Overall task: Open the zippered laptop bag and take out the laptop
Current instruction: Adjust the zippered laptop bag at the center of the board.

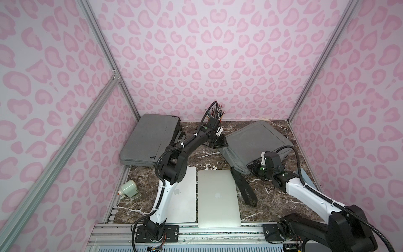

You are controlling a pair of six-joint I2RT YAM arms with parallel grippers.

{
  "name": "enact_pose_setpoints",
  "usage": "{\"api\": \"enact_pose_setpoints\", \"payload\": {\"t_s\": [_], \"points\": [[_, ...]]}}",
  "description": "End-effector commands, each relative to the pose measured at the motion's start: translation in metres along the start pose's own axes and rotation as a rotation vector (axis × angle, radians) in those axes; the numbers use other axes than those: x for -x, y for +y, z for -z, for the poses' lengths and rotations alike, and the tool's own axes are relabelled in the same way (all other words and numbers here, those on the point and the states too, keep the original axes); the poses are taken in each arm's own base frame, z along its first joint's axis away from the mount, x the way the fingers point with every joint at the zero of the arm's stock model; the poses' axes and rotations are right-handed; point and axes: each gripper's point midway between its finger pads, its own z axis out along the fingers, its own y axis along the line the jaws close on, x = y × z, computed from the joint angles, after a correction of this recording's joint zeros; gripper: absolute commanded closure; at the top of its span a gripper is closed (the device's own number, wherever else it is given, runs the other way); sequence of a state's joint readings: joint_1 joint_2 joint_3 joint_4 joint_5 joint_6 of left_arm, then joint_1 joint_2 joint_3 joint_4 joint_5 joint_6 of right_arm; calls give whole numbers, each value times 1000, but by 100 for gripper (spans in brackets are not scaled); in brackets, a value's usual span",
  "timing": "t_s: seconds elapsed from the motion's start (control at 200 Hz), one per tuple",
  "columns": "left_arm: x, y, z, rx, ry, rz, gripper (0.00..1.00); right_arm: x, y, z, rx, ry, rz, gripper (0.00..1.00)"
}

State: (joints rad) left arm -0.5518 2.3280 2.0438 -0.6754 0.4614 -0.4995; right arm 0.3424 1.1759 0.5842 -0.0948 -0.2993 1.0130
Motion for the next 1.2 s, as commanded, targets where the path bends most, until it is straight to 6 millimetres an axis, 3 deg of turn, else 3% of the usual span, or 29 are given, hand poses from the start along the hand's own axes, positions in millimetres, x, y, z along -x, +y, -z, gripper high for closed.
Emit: {"api": "enact_pose_setpoints", "payload": {"t_s": [0.0,0.21,0.325,0.425,0.585,0.695,0.775,0.91,1.195], "points": [[-11,-8,17,0,29,-38,52,11,23,-2,75,-47,-10,100],[-22,-12,56,48,-16,-73,48,18,26,-7,50,-57,22,100],[-40,-15,72,45,-31,-70,46,20,26,-10,38,-55,38,100],[-66,-23,75,24,-22,-66,46,18,27,-13,42,-43,40,100],[-109,-32,63,-9,-11,-27,45,15,29,-15,52,-28,41,100],[-122,-53,53,-24,-17,-52,44,13,29,-17,55,-17,40,100],[-130,-52,38,-1,6,-51,43,13,29,-17,55,-16,40,100],[-135,-45,18,-11,10,-10,44,13,31,-16,62,-17,45,100],[-123,-49,-13,-41,-7,-4,45,12,33,-17,69,-8,44,100]]}}
